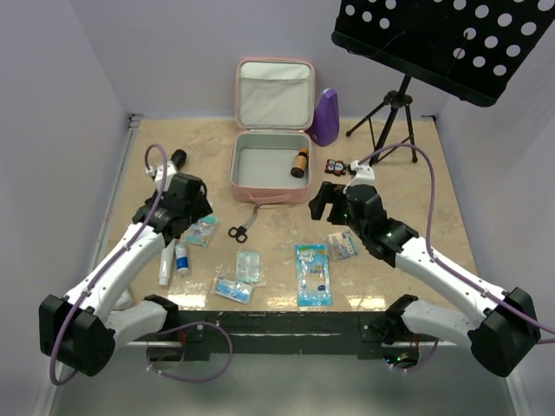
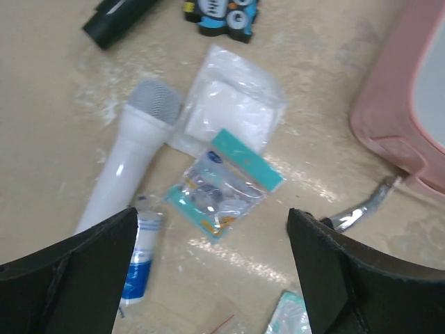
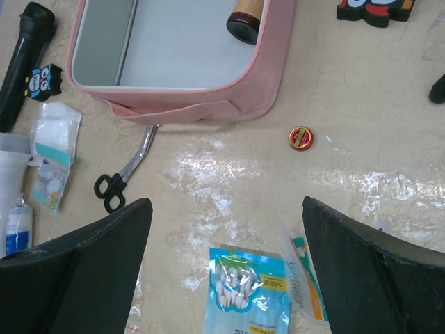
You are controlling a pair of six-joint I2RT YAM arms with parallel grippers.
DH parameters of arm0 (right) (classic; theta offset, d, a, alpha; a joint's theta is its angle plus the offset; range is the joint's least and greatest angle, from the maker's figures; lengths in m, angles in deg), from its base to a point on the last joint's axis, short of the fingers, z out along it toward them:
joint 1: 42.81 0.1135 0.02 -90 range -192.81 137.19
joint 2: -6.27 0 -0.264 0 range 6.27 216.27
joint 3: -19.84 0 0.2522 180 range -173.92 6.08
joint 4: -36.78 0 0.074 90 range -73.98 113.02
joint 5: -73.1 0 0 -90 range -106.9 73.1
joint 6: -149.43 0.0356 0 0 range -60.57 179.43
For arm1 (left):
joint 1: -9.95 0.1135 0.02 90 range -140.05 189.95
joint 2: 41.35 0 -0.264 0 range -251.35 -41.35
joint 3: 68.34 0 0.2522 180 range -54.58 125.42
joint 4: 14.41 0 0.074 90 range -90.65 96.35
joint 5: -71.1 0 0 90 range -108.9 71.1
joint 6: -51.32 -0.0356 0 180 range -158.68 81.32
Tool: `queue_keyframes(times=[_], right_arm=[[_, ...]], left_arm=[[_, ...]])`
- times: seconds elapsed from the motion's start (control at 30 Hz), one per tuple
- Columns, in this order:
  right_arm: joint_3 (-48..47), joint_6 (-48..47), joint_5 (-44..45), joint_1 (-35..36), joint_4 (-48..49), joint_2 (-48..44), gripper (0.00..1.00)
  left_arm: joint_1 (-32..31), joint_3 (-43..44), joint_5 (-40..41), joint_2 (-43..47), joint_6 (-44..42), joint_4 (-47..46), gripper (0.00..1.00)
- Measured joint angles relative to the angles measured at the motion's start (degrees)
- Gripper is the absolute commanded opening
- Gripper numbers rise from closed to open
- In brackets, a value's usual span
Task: Organize the medicine kit
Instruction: Pick up the medical item at the center of the board.
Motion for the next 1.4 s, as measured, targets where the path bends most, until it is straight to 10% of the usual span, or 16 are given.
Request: queue_keyframes(times=[0.37,1.07,1.4], right_arm=[[3.0,0.0,-2.1,0.0,1.7,-0.5,0.93],[5.4,-0.9,-5.0,0.0,3.3,-2.0,0.92],[5.3,-2.5,-10.3,0.1,5.3,1.3,0.92]], left_arm=[[12.1,-5.4,-6.0,1.8,-1.2,5.3,0.73],[9.9,-8.3,-10.7,0.4,1.5,5.9,0.83],[21.6,-3.3,-9.6,-2.1,-1.8,6.6,0.82]])
